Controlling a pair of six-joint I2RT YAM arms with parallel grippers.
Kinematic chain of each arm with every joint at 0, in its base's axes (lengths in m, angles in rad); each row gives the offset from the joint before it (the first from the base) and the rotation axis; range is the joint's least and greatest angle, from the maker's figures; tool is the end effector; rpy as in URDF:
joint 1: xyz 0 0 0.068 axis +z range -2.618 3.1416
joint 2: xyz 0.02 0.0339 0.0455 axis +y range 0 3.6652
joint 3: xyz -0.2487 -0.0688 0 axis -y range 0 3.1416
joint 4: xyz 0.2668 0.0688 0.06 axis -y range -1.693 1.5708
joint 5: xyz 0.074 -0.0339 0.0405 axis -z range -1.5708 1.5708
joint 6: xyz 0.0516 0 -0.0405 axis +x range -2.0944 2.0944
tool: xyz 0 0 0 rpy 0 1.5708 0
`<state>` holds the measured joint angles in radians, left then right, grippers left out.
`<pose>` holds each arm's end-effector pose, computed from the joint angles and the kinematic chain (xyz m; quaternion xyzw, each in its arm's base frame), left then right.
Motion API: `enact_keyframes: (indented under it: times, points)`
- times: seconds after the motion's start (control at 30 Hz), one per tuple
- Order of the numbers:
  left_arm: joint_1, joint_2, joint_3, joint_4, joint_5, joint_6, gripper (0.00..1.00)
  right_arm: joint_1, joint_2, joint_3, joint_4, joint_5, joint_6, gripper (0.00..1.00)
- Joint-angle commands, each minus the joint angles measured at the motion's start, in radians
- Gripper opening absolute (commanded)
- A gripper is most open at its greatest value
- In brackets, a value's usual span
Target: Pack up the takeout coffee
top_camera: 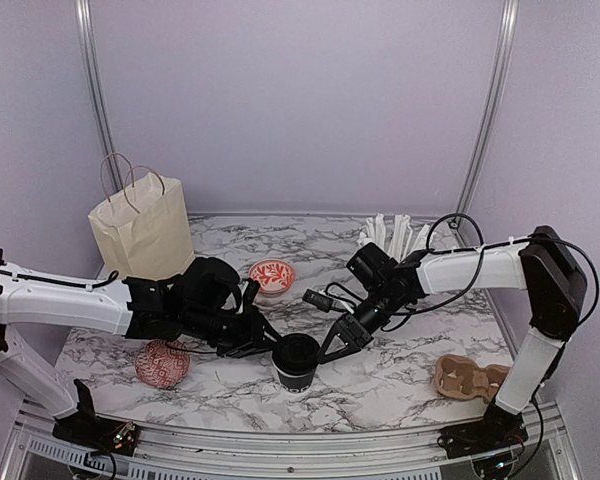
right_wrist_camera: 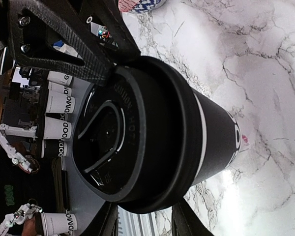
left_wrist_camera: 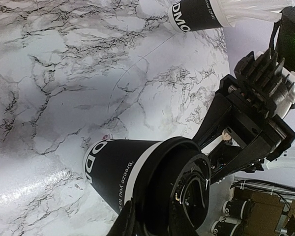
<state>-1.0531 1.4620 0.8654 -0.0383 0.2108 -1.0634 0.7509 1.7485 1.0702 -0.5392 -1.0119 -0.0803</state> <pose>0.1626 -0.3074 0.1867 0.0429 0.8878 -0.4370 0.1381 0.2219 0.2670 0.1425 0.4256 -0.7534 -0.5011 0.0118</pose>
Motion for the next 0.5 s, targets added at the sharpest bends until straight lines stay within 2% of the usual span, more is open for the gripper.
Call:
enact_keyframes:
  times: [0.0, 0.23, 0.47]
  points:
    - [-0.019, 0.102, -0.076, -0.116, 0.066, 0.006, 0.15, 0.005, 0.06, 0.03, 0.05, 0.101, 0.01, 0.34]
    - [-0.019, 0.141, -0.087, -0.115, 0.067, 0.025, 0.1, 0.006, 0.087, 0.054, 0.038, 0.091, 0.015, 0.29]
    - [-0.019, 0.098, 0.019, -0.149, 0.019, 0.091, 0.17, 0.005, 0.056, 0.062, 0.028, 0.031, 0.013, 0.29]
